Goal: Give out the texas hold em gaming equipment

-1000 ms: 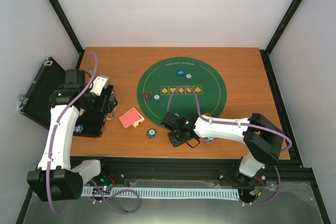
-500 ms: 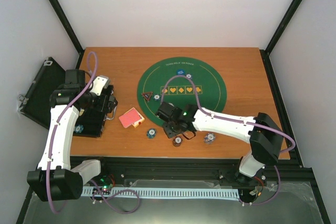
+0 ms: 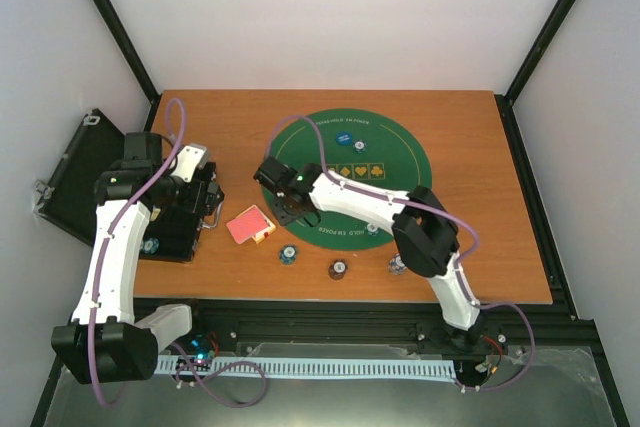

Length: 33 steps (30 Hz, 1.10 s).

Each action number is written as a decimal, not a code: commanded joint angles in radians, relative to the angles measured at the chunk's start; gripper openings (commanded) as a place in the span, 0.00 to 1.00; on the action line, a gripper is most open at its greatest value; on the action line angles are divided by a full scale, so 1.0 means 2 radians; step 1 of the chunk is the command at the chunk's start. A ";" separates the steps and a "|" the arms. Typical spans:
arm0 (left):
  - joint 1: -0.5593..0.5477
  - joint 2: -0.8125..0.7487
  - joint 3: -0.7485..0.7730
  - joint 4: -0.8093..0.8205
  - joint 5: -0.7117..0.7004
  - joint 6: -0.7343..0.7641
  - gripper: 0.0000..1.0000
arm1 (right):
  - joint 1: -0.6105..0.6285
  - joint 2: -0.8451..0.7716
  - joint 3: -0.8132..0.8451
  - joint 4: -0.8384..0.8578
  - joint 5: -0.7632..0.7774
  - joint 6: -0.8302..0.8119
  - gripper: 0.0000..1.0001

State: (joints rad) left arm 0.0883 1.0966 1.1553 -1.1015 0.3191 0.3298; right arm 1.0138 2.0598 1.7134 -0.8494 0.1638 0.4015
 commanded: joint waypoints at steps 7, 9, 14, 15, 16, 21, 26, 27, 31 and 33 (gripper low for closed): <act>0.003 0.002 0.029 -0.012 0.007 0.010 1.00 | -0.047 0.117 0.113 -0.021 -0.022 -0.025 0.23; 0.003 0.002 0.030 -0.012 0.008 0.011 1.00 | -0.049 0.132 0.128 -0.023 -0.025 -0.025 0.23; 0.003 0.002 0.029 -0.011 0.007 0.012 1.00 | -0.053 0.161 0.159 -0.025 -0.030 -0.025 0.23; 0.003 0.002 0.028 -0.011 0.007 0.013 1.00 | -0.054 0.165 0.163 -0.026 -0.032 -0.025 0.24; 0.003 0.002 0.028 -0.011 0.007 0.013 1.00 | -0.055 0.170 0.166 -0.026 -0.032 -0.025 0.24; 0.004 0.002 0.029 -0.011 0.005 0.016 1.00 | -0.059 0.178 0.170 -0.026 -0.029 -0.026 0.24; 0.003 0.002 0.027 -0.011 0.006 0.016 1.00 | -0.062 0.178 0.171 -0.026 -0.024 -0.028 0.24; 0.003 0.002 0.026 -0.011 0.006 0.016 1.00 | -0.062 0.177 0.171 -0.026 -0.025 -0.028 0.25; 0.003 0.002 0.025 -0.011 0.008 0.015 1.00 | -0.063 0.180 0.174 -0.025 -0.025 -0.028 0.26; 0.003 0.002 0.026 -0.011 0.008 0.016 1.00 | -0.063 0.183 0.174 -0.024 -0.024 -0.027 0.27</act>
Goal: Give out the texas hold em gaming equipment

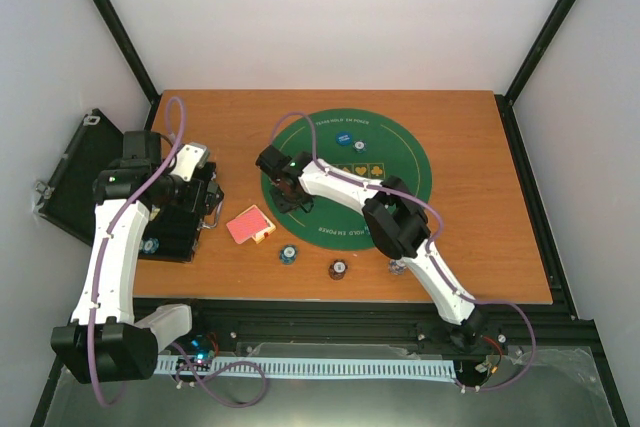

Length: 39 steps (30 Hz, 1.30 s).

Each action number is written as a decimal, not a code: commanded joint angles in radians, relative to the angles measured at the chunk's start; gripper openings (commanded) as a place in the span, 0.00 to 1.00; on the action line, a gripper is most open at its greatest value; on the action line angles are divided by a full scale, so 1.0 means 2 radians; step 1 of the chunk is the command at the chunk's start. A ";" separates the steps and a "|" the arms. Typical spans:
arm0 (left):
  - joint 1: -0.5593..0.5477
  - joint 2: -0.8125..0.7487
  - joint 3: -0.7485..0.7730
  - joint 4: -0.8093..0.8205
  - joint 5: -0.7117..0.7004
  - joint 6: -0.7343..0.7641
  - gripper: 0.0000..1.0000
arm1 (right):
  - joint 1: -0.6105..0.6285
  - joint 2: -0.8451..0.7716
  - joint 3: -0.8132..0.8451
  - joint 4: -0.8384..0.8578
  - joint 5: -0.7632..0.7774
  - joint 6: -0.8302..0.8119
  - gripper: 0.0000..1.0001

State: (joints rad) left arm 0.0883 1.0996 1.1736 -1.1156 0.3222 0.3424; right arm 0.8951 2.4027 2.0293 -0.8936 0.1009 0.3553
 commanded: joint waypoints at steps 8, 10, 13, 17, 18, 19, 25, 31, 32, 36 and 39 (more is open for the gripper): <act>0.003 0.001 0.018 -0.006 0.004 0.012 1.00 | -0.005 0.016 0.027 -0.005 0.004 -0.002 0.45; 0.003 0.000 0.018 -0.007 0.003 0.012 1.00 | -0.004 0.012 0.027 -0.008 0.005 -0.001 0.53; 0.003 -0.001 0.017 -0.007 0.003 0.013 1.00 | -0.004 -0.007 0.025 -0.012 0.006 -0.002 0.58; 0.003 0.000 0.015 -0.007 0.002 0.013 1.00 | 0.000 -0.046 0.007 -0.015 0.008 0.000 0.58; 0.003 0.000 0.015 -0.008 0.002 0.013 1.00 | 0.002 -0.057 -0.004 -0.014 0.010 0.002 0.58; 0.003 0.000 0.015 -0.008 0.001 0.013 1.00 | 0.005 -0.072 -0.018 -0.011 0.014 0.005 0.58; 0.003 -0.003 0.016 -0.009 0.007 0.014 1.00 | 0.038 -0.203 -0.184 0.029 0.025 0.041 0.62; 0.003 0.002 0.018 -0.015 0.012 0.019 1.00 | 0.078 -0.345 -0.375 0.065 0.031 0.101 0.70; 0.003 0.002 0.019 -0.016 0.013 0.020 1.00 | 0.084 -0.363 -0.399 0.069 0.032 0.111 0.72; 0.003 0.000 0.025 -0.019 0.018 0.017 1.00 | 0.103 -0.411 -0.484 0.084 0.030 0.144 0.78; 0.003 -0.003 0.026 -0.021 0.020 0.016 1.00 | 0.114 -0.425 -0.515 0.092 0.028 0.157 0.80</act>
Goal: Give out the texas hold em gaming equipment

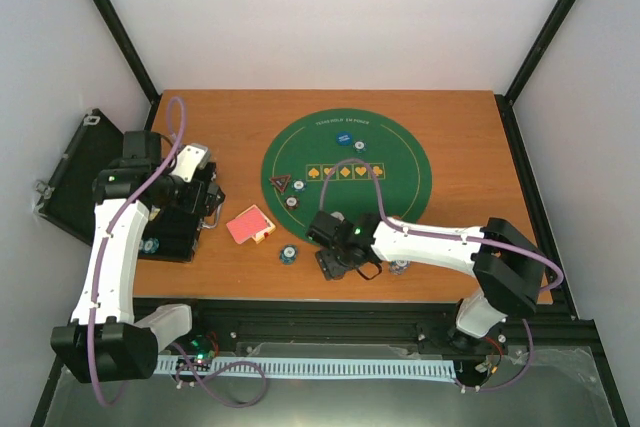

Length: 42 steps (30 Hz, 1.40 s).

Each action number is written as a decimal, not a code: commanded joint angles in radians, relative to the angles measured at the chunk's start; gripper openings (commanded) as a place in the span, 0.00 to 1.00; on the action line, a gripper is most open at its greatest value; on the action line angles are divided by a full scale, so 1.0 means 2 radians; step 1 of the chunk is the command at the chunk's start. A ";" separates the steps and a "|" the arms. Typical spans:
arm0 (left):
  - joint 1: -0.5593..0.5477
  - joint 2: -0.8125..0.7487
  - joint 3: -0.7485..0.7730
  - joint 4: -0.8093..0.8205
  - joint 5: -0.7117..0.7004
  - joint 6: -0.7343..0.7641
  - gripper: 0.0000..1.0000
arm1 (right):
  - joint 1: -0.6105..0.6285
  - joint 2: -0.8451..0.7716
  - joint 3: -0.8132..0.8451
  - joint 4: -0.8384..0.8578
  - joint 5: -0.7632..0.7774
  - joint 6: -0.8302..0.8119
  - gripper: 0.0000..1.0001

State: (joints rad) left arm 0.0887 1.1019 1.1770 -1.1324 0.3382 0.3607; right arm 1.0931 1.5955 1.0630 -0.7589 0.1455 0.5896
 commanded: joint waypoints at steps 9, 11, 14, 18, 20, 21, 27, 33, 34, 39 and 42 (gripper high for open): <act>0.003 -0.007 0.026 -0.015 0.009 0.006 1.00 | 0.019 -0.018 -0.058 0.060 -0.015 0.044 0.77; 0.003 -0.007 0.027 -0.015 0.010 0.006 1.00 | 0.019 -0.014 -0.060 0.069 -0.018 0.045 0.76; 0.003 -0.006 0.027 -0.015 0.009 0.006 1.00 | 0.018 -0.008 -0.061 0.073 -0.016 0.044 0.71; 0.003 -0.007 0.028 -0.014 0.010 0.006 1.00 | 0.019 0.000 -0.061 0.076 -0.017 0.043 0.65; 0.002 -0.008 0.027 -0.014 0.010 0.006 1.00 | 0.019 0.004 -0.061 0.077 -0.015 0.043 0.62; 0.003 -0.008 0.027 -0.014 0.011 0.006 1.00 | 0.019 0.006 -0.061 0.076 -0.014 0.043 0.62; 0.003 -0.009 0.030 -0.016 0.014 0.007 1.00 | 0.019 0.011 -0.061 0.071 -0.007 0.040 0.60; 0.003 -0.010 0.029 -0.016 0.014 0.007 1.00 | 0.019 0.013 -0.061 0.071 -0.006 0.040 0.56; 0.003 -0.010 0.028 -0.016 0.013 0.007 1.00 | 0.019 0.014 -0.061 0.071 -0.006 0.040 0.55; 0.003 -0.012 0.028 -0.016 0.013 0.008 1.00 | 0.019 0.019 -0.064 0.072 -0.005 0.037 0.52; 0.003 -0.011 0.031 -0.017 0.013 0.008 1.00 | 0.019 0.021 -0.064 0.073 -0.005 0.035 0.49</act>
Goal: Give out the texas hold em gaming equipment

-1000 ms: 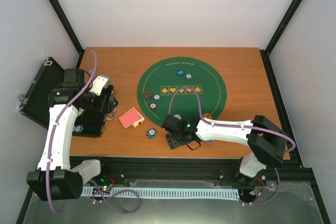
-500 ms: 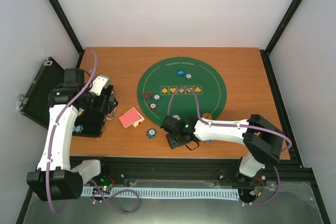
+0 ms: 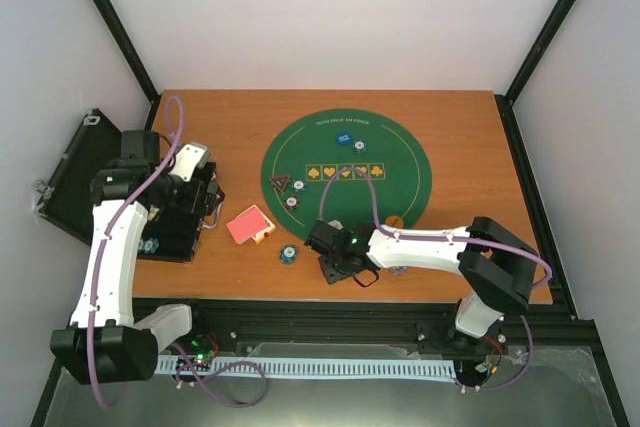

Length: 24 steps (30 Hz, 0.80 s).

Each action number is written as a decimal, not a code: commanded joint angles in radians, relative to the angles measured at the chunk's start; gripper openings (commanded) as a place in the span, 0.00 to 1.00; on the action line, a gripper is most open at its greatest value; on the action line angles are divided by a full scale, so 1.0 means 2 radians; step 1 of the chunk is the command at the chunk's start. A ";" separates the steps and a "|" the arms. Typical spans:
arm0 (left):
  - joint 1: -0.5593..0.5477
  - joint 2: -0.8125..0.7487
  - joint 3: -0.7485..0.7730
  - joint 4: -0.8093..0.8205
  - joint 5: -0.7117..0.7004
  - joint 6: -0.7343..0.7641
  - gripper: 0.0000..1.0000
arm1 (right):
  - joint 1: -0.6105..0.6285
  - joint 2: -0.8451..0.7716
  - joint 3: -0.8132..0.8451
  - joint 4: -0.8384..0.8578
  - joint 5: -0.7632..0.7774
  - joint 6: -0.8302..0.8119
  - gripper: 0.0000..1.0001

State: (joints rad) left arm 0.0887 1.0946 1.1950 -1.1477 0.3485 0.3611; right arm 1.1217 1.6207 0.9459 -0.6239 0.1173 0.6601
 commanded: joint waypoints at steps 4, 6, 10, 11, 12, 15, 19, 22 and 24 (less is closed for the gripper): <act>0.003 -0.007 0.024 -0.009 0.009 0.007 1.00 | 0.004 0.006 -0.004 0.004 0.013 0.001 0.42; 0.003 -0.006 0.024 -0.009 0.008 0.007 1.00 | 0.004 0.002 -0.002 0.002 0.014 0.001 0.38; 0.003 -0.004 0.024 -0.008 0.011 0.007 1.00 | 0.004 -0.003 0.005 -0.007 0.018 -0.002 0.37; 0.003 -0.004 0.024 -0.008 0.011 0.006 1.00 | 0.004 -0.005 0.007 -0.010 0.019 -0.002 0.35; 0.003 -0.004 0.024 -0.008 0.012 0.006 1.00 | 0.004 -0.007 0.010 -0.013 0.021 -0.004 0.35; 0.003 -0.004 0.023 -0.008 0.013 0.005 1.00 | 0.004 -0.016 0.019 -0.023 0.022 -0.006 0.34; 0.003 -0.003 0.023 -0.008 0.013 0.007 1.00 | 0.004 -0.031 0.046 -0.048 0.033 -0.014 0.33; 0.003 -0.002 0.024 -0.008 0.012 0.006 1.00 | -0.003 -0.036 0.074 -0.067 0.040 -0.028 0.33; 0.003 -0.002 0.024 -0.009 0.014 0.006 1.00 | -0.019 -0.034 0.096 -0.076 0.043 -0.043 0.33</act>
State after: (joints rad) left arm 0.0887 1.0946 1.2034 -1.1519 0.3542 0.3614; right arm 1.1168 1.5860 1.0550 -0.7284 0.1589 0.6239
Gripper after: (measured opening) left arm 0.999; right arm 0.407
